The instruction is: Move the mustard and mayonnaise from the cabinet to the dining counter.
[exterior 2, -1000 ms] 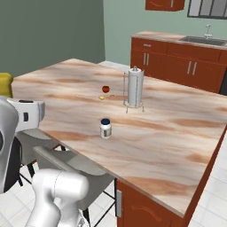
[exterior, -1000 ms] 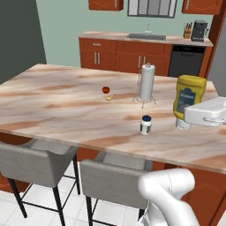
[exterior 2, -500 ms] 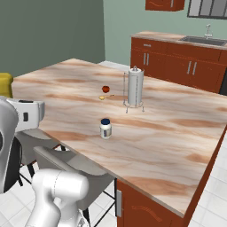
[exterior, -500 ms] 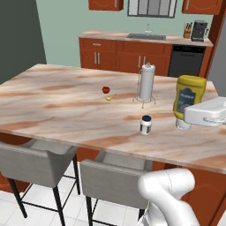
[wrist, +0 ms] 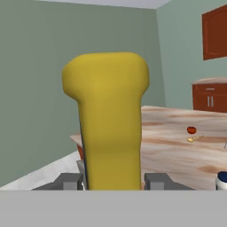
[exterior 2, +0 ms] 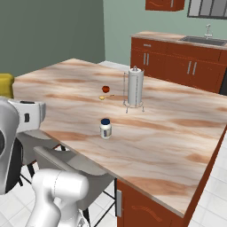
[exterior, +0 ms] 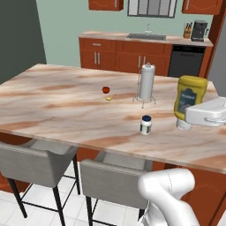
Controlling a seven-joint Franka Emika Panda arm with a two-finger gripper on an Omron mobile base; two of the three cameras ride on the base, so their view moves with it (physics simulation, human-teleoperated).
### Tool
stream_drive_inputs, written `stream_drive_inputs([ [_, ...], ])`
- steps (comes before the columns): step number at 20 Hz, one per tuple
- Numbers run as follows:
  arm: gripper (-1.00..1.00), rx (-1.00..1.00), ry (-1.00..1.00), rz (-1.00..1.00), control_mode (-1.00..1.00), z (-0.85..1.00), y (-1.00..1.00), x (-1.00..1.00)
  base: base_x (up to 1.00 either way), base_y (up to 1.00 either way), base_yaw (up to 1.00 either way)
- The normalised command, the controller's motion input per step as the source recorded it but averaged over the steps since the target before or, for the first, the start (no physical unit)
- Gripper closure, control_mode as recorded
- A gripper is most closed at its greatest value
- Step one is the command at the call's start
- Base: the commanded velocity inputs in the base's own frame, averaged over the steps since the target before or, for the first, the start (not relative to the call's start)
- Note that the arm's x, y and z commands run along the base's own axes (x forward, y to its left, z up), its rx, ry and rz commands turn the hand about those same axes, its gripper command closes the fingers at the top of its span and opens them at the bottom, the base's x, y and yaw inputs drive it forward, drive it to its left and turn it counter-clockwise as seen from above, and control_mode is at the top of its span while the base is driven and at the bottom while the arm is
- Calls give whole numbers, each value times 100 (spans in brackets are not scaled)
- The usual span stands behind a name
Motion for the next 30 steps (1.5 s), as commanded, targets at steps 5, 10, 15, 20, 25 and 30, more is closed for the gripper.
stream_drive_inputs([
  [5,100,5,0,3,-100,-9,-25,0,0,0,0],
  [10,100,1,0,7,-100,-22,-36,2,0,0,0],
  [15,100,0,0,6,-100,-30,-38,4,0,0,0],
  [20,100,0,-4,2,-100,-33,-38,1,0,0,0],
  [25,100,0,-5,-8,-100,-46,-27,15,0,0,0],
  [30,100,2,0,-13,-100,-43,-13,46,0,0,0],
])
